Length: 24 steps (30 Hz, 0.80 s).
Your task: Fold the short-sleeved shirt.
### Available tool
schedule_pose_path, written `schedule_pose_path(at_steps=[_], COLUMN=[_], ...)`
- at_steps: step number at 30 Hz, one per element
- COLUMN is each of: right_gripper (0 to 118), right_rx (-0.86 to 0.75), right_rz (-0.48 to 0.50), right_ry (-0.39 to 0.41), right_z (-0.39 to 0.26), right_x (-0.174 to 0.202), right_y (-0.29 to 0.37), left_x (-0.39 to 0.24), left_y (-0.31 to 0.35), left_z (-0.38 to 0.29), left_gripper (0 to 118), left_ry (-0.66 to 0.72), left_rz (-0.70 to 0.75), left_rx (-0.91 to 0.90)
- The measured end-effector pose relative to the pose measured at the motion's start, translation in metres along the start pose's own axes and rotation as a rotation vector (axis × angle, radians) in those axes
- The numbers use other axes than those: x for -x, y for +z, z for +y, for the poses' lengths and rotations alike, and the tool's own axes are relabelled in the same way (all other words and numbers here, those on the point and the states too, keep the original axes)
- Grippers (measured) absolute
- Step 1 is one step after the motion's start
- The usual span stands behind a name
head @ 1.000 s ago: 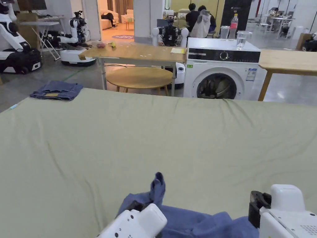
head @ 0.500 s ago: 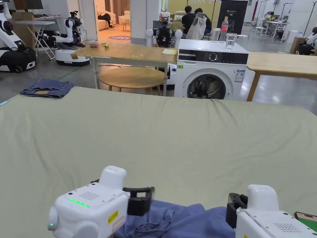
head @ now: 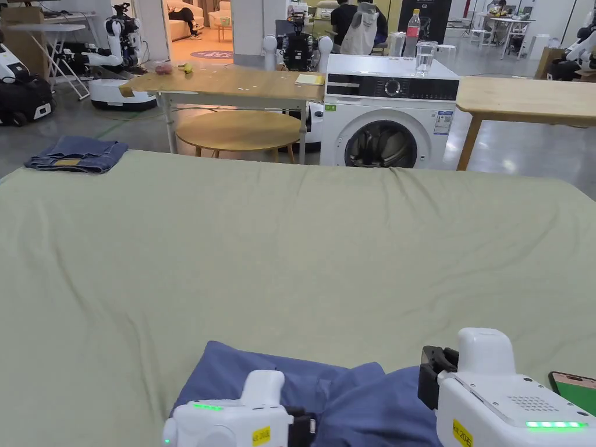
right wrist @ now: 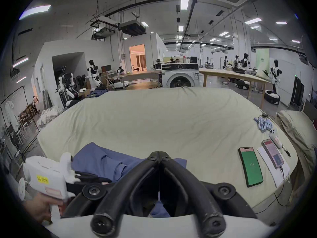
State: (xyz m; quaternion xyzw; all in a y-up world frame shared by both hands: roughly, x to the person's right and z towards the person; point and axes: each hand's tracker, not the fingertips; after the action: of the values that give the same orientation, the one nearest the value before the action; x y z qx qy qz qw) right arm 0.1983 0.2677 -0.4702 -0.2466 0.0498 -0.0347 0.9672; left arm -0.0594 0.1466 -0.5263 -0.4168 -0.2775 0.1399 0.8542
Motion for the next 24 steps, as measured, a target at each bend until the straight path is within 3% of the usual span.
schedule_pose_path(at_steps=[2,7,9,12,13,16,21,23,24], right_gripper=[0,0,0,0,0,0,0,0,0], right_rx=[0.008,-0.001,-0.010,-0.005,-0.002,0.009,0.027,0.033,0.034], right_rz=[-0.003,0.006,0.010,0.014,0.015,0.020,0.012,0.005,0.004], right_ry=[0.010,0.019,0.021,0.024,0.027,0.040,0.062,0.066,0.066], right_z=[0.000,-0.001,-0.001,0.000,0.000,-0.001,-0.003,-0.002,-0.002], right_x=[0.003,0.007,0.011,0.018,0.021,0.026,0.026,0.024,0.022], right_y=[-0.001,-0.001,-0.005,-0.014,-0.016,-0.019,-0.021,-0.021,-0.021], left_x=[-0.007,0.015,0.041,0.083,0.097,0.136,0.186,0.196,0.191], left_y=[-0.003,0.071,0.097,0.128,0.134,0.136,0.095,0.062,0.055], left_z=[0.002,0.035,0.045,0.043,0.041,0.028,-0.002,-0.018,-0.020], left_gripper=[0,0,0,0,16,117,118,118,117], left_ry=[-0.056,-0.052,-0.017,0.126,0.188,0.339,0.665,0.789,0.788], left_rz=[0.067,0.196,0.257,0.208,0.165,0.091,-0.172,-0.351,-0.436], left_rx=[-0.011,-0.216,-0.259,-0.334,-0.344,-0.342,-0.272,-0.235,-0.281])
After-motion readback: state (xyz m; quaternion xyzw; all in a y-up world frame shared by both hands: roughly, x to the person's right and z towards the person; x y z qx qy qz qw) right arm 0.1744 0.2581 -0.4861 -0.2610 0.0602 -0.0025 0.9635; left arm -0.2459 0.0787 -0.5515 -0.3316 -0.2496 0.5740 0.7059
